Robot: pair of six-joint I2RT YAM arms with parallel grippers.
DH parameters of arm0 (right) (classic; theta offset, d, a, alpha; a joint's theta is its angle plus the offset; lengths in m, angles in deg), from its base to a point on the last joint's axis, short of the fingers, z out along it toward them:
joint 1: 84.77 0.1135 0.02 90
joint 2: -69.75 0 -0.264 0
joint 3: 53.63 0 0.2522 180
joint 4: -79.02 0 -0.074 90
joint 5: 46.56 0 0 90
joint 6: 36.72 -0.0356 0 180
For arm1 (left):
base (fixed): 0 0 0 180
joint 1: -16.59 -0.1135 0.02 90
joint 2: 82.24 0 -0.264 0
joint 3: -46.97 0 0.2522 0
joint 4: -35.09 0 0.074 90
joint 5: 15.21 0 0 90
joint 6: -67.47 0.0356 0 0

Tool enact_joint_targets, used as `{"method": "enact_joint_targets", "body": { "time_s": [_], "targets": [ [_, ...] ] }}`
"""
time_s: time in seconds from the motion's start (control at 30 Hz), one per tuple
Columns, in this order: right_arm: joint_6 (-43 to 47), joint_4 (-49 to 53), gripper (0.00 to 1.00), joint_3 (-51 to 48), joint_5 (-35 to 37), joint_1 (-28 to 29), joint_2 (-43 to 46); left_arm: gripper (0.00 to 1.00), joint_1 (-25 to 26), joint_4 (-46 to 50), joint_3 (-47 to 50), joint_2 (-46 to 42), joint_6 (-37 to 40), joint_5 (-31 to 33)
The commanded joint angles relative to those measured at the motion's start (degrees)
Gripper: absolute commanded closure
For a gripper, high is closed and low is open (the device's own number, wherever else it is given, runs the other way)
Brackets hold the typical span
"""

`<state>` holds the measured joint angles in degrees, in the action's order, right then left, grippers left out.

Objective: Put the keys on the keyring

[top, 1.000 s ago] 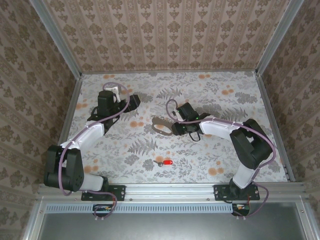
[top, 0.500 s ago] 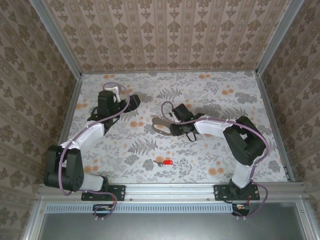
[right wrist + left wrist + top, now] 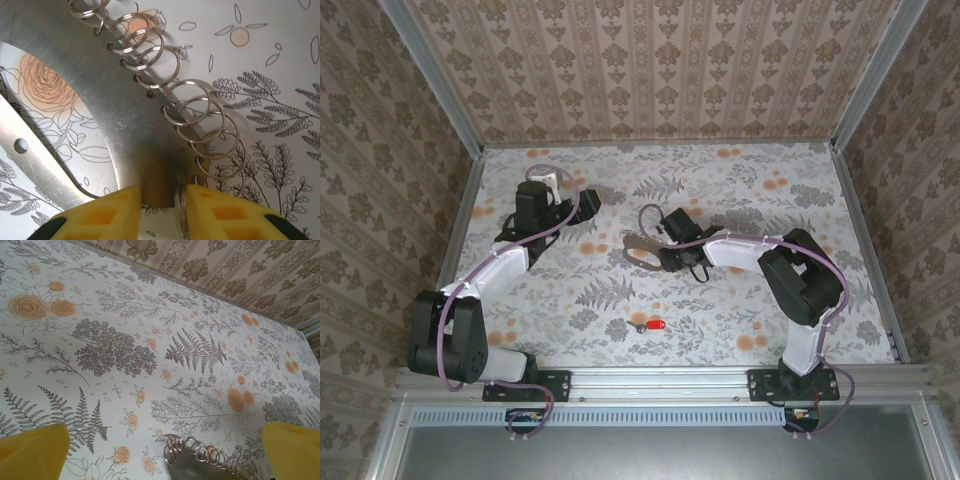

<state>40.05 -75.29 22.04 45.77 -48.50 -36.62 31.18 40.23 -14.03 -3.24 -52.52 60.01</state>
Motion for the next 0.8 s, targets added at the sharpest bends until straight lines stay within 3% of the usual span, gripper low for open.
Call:
{"method": "enact_joint_targets", "body": {
  "time_s": [0.0, 0.2, 0.63, 0.77],
  "targets": [
    [0.98, 0.73, 0.71, 0.89, 1.26, 0.46, -1.88, 0.0, 0.38, -0.25, -1.54, -1.22, 0.38, -0.48],
    [1.24, 0.64, 0.76, 0.17, 2.73, 0.47, -1.35, 0.0, 0.43, -0.47, -1.71, -1.15, 0.22, -0.67],
    [1.99, 1.2, 1.0, -0.18, 3.82, 0.47, 0.76, 0.0, 0.61, -0.57, -1.8, -1.23, 0.21, -0.86],
    [2.53, 1.39, 1.0, -0.45, 3.36, 0.16, 1.79, 0.0, 0.64, -0.49, -1.71, -1.39, 0.38, -0.86]
  ]
}}
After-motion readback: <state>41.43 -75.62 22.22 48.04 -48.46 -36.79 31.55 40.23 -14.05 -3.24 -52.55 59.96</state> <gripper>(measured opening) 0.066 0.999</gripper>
